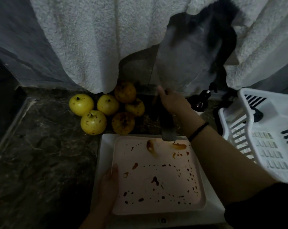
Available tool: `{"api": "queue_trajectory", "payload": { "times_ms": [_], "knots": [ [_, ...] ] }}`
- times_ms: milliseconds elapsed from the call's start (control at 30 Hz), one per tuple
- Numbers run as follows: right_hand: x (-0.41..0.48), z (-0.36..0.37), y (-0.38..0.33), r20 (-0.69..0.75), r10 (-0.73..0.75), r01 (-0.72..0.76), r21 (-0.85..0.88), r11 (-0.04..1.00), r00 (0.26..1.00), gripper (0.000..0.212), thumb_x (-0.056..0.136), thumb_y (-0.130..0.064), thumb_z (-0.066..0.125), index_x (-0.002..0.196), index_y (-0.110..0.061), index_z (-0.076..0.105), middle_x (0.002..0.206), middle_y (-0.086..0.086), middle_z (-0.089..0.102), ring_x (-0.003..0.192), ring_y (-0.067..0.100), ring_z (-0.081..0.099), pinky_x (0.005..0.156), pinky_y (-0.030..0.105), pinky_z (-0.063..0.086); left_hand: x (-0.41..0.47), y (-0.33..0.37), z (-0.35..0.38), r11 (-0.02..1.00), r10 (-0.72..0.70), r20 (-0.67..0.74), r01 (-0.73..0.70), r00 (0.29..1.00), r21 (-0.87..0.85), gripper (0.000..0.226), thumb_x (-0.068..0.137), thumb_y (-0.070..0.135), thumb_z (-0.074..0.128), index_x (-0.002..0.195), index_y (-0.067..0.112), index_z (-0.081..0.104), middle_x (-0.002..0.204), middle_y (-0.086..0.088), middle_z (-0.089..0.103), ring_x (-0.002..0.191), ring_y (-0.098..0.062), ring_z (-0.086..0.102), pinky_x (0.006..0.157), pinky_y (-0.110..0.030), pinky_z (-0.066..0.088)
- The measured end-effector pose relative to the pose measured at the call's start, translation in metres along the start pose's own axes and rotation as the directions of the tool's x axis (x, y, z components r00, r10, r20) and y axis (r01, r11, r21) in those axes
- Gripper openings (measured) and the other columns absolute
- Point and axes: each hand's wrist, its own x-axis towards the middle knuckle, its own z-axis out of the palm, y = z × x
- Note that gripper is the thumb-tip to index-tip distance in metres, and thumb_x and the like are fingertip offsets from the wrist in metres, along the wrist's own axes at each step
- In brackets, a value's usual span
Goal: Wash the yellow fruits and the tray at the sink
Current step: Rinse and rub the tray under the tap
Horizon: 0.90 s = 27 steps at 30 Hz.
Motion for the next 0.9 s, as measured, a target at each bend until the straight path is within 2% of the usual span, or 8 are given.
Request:
{"api": "queue_trajectory", "payload": {
  "times_ms": [133, 267, 367, 433, 567, 667, 733, 900],
  "knots": [
    [-0.032, 0.020, 0.051, -0.270, 0.308, -0.121, 0.541, 0.832, 0.912, 0.034, 0.102, -0.024, 0.034, 0.103, -0.001, 0.058, 0.085, 0.017, 0.058, 0.079, 0.027, 0.060, 0.062, 0.029, 0.044, 0.005, -0.005, -0.002, 1.000, -0.015, 0.009, 0.015, 1.000, -0.005, 0.038, 0.100, 0.038, 0.032, 0.076, 0.027, 0.058, 0.078, 0.004, 0.061, 0.073, -0.014, 0.058, 0.067, -0.026, 0.043],
    [-0.060, 0.079, 0.082, 0.364, 0.327, -0.423, 0.897, 0.128, 0.872, 0.015, 0.095, -0.008, 0.047, 0.086, -0.009, 0.059, 0.091, 0.013, 0.060, 0.074, 0.019, 0.061, 0.066, 0.032, 0.054, 0.009, -0.009, 0.000, 0.999, -0.044, -0.019, 0.044, 0.999, 0.023, 0.039, 0.101, 0.038, 0.031, 0.083, 0.019, 0.060, 0.080, -0.002, 0.060, 0.073, -0.015, 0.056, 0.067, -0.026, 0.042],
    [-0.066, 0.094, 0.075, 0.534, 0.238, -0.449, 0.830, -0.329, 0.812, 0.014, 0.093, -0.011, 0.051, 0.084, -0.004, 0.059, 0.075, 0.017, 0.065, 0.074, 0.028, 0.061, 0.058, 0.036, 0.059, 0.014, -0.011, 0.002, 0.997, -0.077, -0.019, 0.077, 0.997, 0.001, 0.038, 0.100, 0.041, 0.031, 0.101, 0.017, 0.059, 0.094, -0.008, 0.060, 0.086, -0.024, 0.056, 0.085, -0.035, 0.046],
    [-0.072, 0.089, 0.065, 0.518, 0.140, -0.424, 0.804, -0.416, 0.844, 0.010, 0.076, -0.011, 0.063, 0.074, -0.001, 0.065, 0.064, 0.015, 0.066, 0.065, 0.029, 0.065, 0.052, 0.036, 0.058, 0.015, -0.010, 0.001, 0.997, -0.078, -0.011, 0.078, 0.997, -0.009, 0.034, 0.100, 0.040, 0.031, 0.092, 0.020, 0.057, 0.088, -0.003, 0.058, 0.085, -0.021, 0.053, 0.084, -0.033, 0.042],
    [-0.084, 0.095, 0.062, 0.514, 0.075, -0.498, 0.852, -0.163, 0.855, 0.034, 0.092, -0.017, 0.052, 0.071, 0.000, 0.071, 0.075, 0.017, 0.070, 0.070, 0.028, 0.069, 0.060, 0.037, 0.059, 0.014, -0.011, 0.001, 0.996, -0.069, -0.004, 0.068, 0.998, -0.053, 0.030, 0.101, 0.034, 0.033, 0.085, 0.019, 0.054, 0.079, 0.002, 0.053, 0.085, -0.019, 0.049, 0.081, -0.031, 0.037],
    [-0.098, 0.111, 0.078, 0.253, 0.190, -0.317, 0.787, 0.530, 0.948, 0.032, 0.099, -0.028, 0.047, 0.087, -0.007, 0.069, 0.086, 0.011, 0.073, 0.084, 0.028, 0.069, 0.076, 0.038, 0.057, 0.014, -0.015, 0.005, 0.996, -0.081, -0.004, 0.080, 0.997, -0.044, 0.029, 0.102, 0.033, 0.033, 0.084, 0.020, 0.052, 0.075, 0.009, 0.049, 0.084, -0.018, 0.047, 0.080, -0.029, 0.034],
    [-0.103, 0.127, 0.101, -0.033, 0.102, -0.077, 0.433, 0.898, 0.994, 0.025, 0.099, -0.028, 0.046, 0.096, -0.016, 0.068, 0.094, 0.001, 0.069, 0.089, 0.020, 0.065, 0.080, 0.031, 0.050, 0.010, -0.016, 0.008, 0.996, -0.075, -0.003, 0.074, 0.997, -0.055, 0.032, 0.101, 0.035, 0.033, 0.081, 0.022, 0.054, 0.075, 0.007, 0.052, 0.075, -0.015, 0.049, 0.074, -0.027, 0.037],
    [-0.096, 0.162, 0.134, -0.058, 0.013, -0.020, -0.122, 0.992, 0.998, 0.064, 0.098, -0.046, 0.017, 0.151, -0.011, 0.020, 0.159, 0.009, 0.013, 0.148, 0.026, 0.006, 0.117, 0.039, -0.001, 0.011, -0.021, 0.016, 0.996, -0.087, -0.026, 0.087, 0.996, 0.007, 0.040, 0.101, 0.038, 0.031, 0.078, 0.020, 0.059, 0.078, 0.000, 0.059, 0.072, -0.014, 0.054, 0.062, -0.025, 0.039]
  ]
}}
